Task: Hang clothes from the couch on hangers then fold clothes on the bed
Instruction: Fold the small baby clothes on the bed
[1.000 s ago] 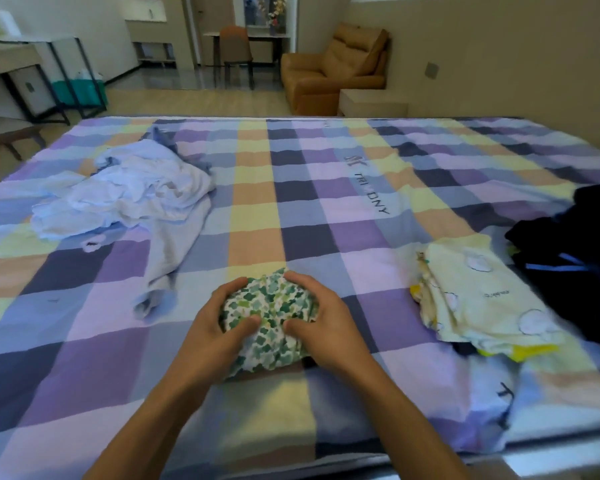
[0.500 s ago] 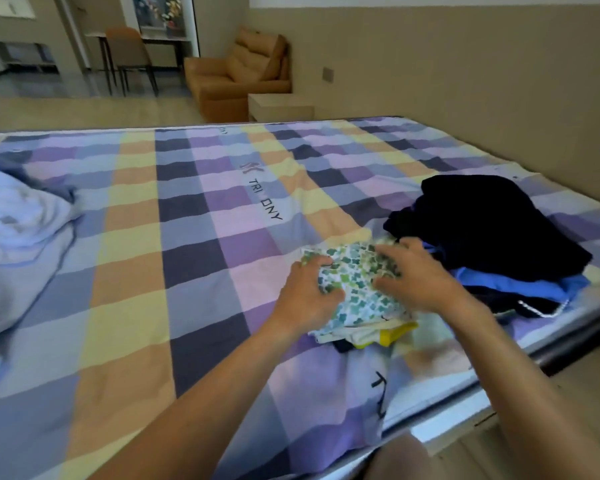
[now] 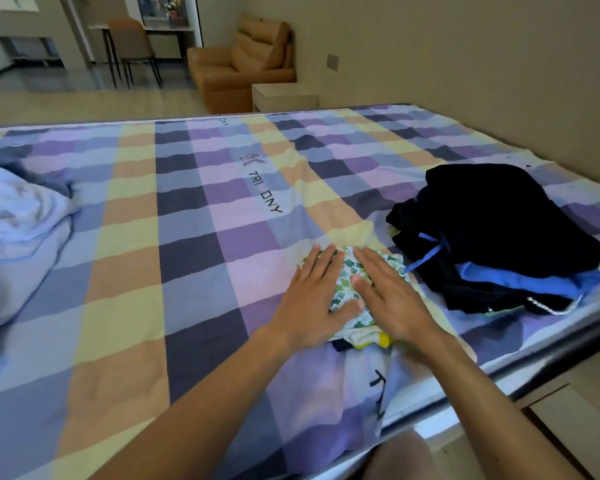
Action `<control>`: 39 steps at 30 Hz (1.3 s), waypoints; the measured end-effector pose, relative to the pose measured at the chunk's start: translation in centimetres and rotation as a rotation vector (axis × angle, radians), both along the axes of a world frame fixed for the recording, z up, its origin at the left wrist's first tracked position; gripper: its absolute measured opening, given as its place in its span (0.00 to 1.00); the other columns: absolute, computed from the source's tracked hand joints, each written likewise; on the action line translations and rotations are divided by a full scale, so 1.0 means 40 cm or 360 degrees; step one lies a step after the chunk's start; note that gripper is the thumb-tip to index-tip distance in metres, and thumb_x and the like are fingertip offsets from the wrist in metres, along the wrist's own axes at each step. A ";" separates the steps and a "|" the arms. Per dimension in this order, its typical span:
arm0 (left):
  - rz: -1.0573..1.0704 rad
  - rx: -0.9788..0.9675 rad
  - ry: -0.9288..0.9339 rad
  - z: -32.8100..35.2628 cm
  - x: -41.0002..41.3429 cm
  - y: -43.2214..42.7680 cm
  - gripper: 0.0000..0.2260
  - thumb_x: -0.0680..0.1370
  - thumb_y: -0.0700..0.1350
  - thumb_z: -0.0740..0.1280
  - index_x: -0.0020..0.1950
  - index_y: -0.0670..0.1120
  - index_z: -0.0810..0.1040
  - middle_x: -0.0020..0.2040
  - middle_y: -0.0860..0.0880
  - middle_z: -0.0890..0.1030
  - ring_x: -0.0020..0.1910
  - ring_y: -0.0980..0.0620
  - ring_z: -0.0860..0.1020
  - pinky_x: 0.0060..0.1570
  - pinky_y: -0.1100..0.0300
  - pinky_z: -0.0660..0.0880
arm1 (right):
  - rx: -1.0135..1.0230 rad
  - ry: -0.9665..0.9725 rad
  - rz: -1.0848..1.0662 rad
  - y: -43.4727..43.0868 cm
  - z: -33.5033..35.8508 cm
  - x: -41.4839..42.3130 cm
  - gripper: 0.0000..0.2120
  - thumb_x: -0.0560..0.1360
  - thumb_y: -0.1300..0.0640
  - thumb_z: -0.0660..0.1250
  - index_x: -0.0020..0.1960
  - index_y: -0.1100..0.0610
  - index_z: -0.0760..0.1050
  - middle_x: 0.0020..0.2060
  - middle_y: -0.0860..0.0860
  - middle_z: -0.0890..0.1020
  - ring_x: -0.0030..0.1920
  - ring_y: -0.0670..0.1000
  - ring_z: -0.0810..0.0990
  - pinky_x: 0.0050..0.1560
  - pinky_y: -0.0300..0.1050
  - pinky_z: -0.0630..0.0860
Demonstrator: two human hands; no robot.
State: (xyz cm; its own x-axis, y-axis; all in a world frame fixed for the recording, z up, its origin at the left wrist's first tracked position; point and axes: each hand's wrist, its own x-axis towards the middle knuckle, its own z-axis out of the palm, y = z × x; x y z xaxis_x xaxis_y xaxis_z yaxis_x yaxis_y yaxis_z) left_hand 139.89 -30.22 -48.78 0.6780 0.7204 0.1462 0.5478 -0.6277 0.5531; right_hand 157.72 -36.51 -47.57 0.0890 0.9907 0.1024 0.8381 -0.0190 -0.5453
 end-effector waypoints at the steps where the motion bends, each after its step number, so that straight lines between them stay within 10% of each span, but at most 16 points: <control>1: 0.0007 -0.0026 -0.0059 0.004 -0.003 0.000 0.41 0.78 0.69 0.55 0.83 0.50 0.47 0.83 0.55 0.43 0.80 0.57 0.37 0.80 0.48 0.47 | 0.0004 0.0003 -0.0013 0.004 0.007 0.000 0.28 0.83 0.39 0.52 0.82 0.45 0.55 0.81 0.42 0.56 0.80 0.40 0.51 0.80 0.46 0.53; 6: 0.0233 -0.0142 -0.0377 0.061 -0.093 0.002 0.35 0.79 0.60 0.63 0.82 0.48 0.57 0.81 0.49 0.57 0.80 0.52 0.52 0.79 0.53 0.55 | 0.0414 0.0012 -0.0136 0.022 0.094 -0.063 0.29 0.81 0.44 0.61 0.79 0.54 0.64 0.78 0.51 0.65 0.79 0.50 0.61 0.77 0.48 0.59; 12: 0.0804 0.0019 -0.0341 0.088 -0.394 0.019 0.32 0.77 0.58 0.64 0.78 0.46 0.64 0.78 0.46 0.63 0.78 0.47 0.57 0.76 0.56 0.54 | 0.0650 0.0322 0.0135 0.084 0.115 -0.333 0.29 0.79 0.56 0.69 0.78 0.54 0.64 0.77 0.49 0.66 0.77 0.47 0.63 0.72 0.27 0.55; 16: 0.1241 0.0131 -0.0073 0.052 -0.654 0.050 0.37 0.69 0.67 0.55 0.70 0.45 0.75 0.71 0.39 0.72 0.73 0.41 0.65 0.71 0.52 0.59 | 0.0488 0.0598 0.0312 0.116 0.078 -0.544 0.33 0.79 0.55 0.70 0.80 0.52 0.59 0.77 0.48 0.65 0.76 0.49 0.65 0.75 0.51 0.65; 21: 0.1859 -0.0022 0.0498 -0.012 -0.905 0.076 0.25 0.77 0.54 0.67 0.74 0.54 0.70 0.77 0.38 0.60 0.76 0.33 0.58 0.72 0.41 0.60 | 0.0256 0.0678 0.0577 0.107 0.037 -0.757 0.36 0.78 0.55 0.71 0.80 0.50 0.56 0.77 0.45 0.61 0.76 0.49 0.65 0.74 0.47 0.65; 24: 0.1959 -0.0097 0.0317 -0.025 -1.000 0.084 0.18 0.78 0.46 0.65 0.69 0.50 0.76 0.68 0.39 0.74 0.67 0.36 0.72 0.65 0.46 0.70 | 0.0225 0.0702 0.0659 0.090 0.016 -0.820 0.36 0.78 0.55 0.71 0.80 0.48 0.56 0.76 0.42 0.62 0.74 0.47 0.67 0.73 0.48 0.68; 28: 0.1607 -0.0009 -0.0416 0.068 -0.992 0.051 0.16 0.73 0.41 0.60 0.54 0.45 0.84 0.51 0.46 0.86 0.52 0.48 0.82 0.54 0.55 0.76 | -0.0027 0.1059 0.0519 0.101 0.020 -0.832 0.28 0.79 0.57 0.70 0.73 0.42 0.63 0.70 0.46 0.72 0.58 0.39 0.79 0.56 0.32 0.74; 32: 0.1024 -0.0025 -0.0734 0.215 -0.887 -0.094 0.15 0.73 0.32 0.58 0.43 0.45 0.83 0.29 0.62 0.77 0.29 0.63 0.73 0.33 0.71 0.65 | -0.0688 0.1969 0.0193 0.129 0.065 -0.844 0.15 0.83 0.49 0.62 0.67 0.52 0.71 0.63 0.58 0.80 0.57 0.55 0.84 0.60 0.52 0.77; 36: 0.0478 -0.0262 -0.0780 0.276 -0.800 -0.233 0.15 0.69 0.32 0.57 0.42 0.42 0.83 0.39 0.58 0.83 0.42 0.61 0.80 0.45 0.66 0.73 | -0.1034 0.2132 0.0404 0.143 0.084 -0.873 0.18 0.81 0.46 0.66 0.62 0.59 0.79 0.58 0.62 0.83 0.63 0.58 0.81 0.69 0.59 0.73; 39: 0.0370 -0.0496 -0.0658 0.268 -0.788 -0.281 0.14 0.74 0.32 0.62 0.48 0.46 0.83 0.45 0.59 0.82 0.46 0.62 0.78 0.48 0.67 0.72 | -0.0728 0.1685 0.0582 0.136 0.083 -0.898 0.05 0.80 0.66 0.65 0.49 0.64 0.79 0.35 0.51 0.85 0.37 0.43 0.84 0.43 0.40 0.79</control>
State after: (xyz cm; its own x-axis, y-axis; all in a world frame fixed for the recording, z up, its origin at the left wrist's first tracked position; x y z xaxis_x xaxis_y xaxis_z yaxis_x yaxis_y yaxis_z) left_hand 108.35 -41.44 -38.04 0.4280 0.8955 0.1224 0.3508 -0.2894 0.8906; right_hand 121.81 -31.09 -44.26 -0.3763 0.9005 -0.2179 -0.0235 -0.2443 -0.9694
